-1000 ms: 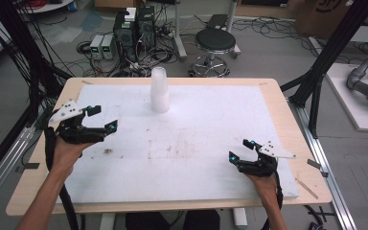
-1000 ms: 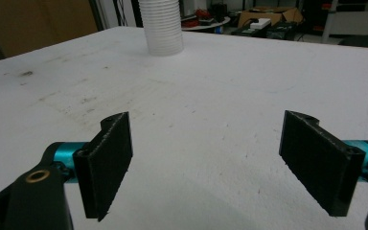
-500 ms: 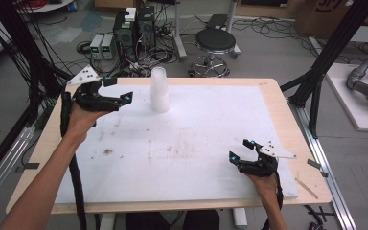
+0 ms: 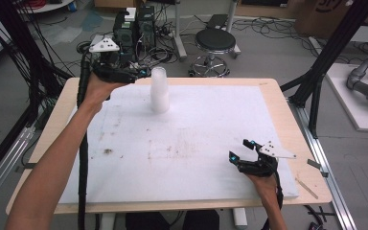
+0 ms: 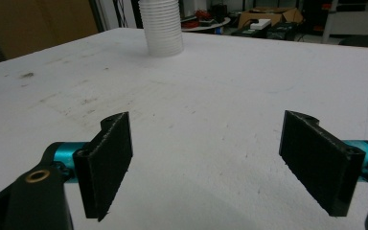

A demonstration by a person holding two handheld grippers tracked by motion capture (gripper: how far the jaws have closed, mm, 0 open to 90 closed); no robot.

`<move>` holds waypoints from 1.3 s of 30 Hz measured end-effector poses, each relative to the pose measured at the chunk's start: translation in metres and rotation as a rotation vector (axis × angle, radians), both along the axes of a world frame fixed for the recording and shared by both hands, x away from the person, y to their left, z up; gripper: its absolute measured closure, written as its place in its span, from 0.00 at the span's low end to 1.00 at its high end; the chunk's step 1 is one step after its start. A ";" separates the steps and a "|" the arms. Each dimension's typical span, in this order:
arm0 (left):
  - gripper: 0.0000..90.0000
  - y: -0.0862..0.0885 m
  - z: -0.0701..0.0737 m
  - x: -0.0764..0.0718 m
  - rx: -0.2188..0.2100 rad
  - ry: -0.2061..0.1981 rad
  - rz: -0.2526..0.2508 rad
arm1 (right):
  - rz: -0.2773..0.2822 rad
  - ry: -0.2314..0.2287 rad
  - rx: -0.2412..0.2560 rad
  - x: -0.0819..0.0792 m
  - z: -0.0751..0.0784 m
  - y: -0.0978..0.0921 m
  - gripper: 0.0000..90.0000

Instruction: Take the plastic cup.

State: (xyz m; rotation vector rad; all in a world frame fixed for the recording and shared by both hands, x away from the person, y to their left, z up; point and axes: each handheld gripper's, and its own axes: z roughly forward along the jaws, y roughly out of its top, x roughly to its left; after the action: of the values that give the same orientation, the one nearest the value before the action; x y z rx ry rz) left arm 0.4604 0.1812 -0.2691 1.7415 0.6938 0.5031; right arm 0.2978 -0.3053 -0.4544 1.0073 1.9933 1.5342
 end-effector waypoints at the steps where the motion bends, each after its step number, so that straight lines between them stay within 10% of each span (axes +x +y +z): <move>1: 0.15 -0.001 0.000 0.004 0.001 0.007 0.005 | -0.001 -0.002 -0.001 0.000 0.000 0.000 0.21; 16: 0.15 -0.037 -0.001 0.054 0.104 0.096 0.016 | -0.001 -0.005 -0.019 0.000 0.000 0.002 0.21; 39: 0.16 -0.073 -0.049 0.089 0.287 0.252 0.088 | 0.001 -0.009 -0.022 -0.001 0.000 0.002 0.21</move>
State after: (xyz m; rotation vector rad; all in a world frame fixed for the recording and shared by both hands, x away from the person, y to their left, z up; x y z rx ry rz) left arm 0.5496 0.1078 -0.3184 2.0744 0.9144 0.4643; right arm 0.2967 -0.3030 -0.4543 0.9887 2.0011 1.5112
